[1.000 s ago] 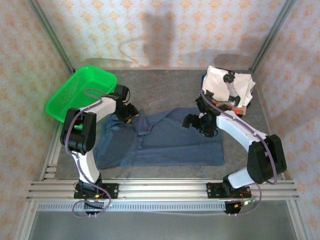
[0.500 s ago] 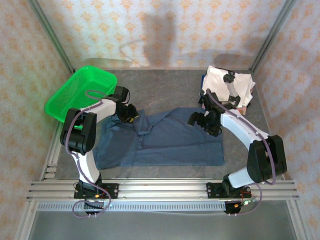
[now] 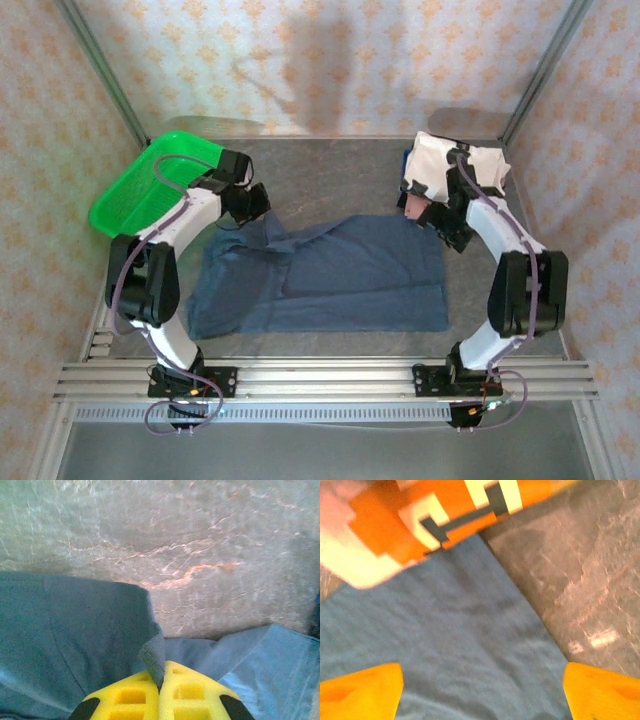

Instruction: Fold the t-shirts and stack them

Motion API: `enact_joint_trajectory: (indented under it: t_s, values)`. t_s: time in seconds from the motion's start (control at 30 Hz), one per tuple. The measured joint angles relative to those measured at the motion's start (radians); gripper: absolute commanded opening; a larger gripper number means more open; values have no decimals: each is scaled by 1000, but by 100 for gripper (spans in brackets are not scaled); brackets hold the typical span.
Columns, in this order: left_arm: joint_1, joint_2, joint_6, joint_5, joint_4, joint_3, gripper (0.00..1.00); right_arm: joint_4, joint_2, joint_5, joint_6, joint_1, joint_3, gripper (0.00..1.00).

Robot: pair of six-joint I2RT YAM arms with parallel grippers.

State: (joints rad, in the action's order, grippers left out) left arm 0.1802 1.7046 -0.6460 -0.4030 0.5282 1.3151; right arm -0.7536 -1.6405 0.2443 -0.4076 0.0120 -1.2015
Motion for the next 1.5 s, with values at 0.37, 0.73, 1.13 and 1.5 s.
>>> enact_joint_trajectory:
  t_s: [0.37, 0.73, 1.13, 1.5]
  values:
    - [-13, -74, 27, 19, 79, 23, 0, 59, -178, -51, 95, 0, -84, 37]
    - [-13, -147, 37, 19, 130, 23, 0, 58, -340, -176, 68, -45, -207, 37]
    - [-13, -217, 39, 27, 174, 2, 0, 58, -579, -169, 9, -66, -546, 42]
    - [-13, -239, 38, 45, 179, -29, 0, 99, -432, -89, 35, -70, -348, 53]
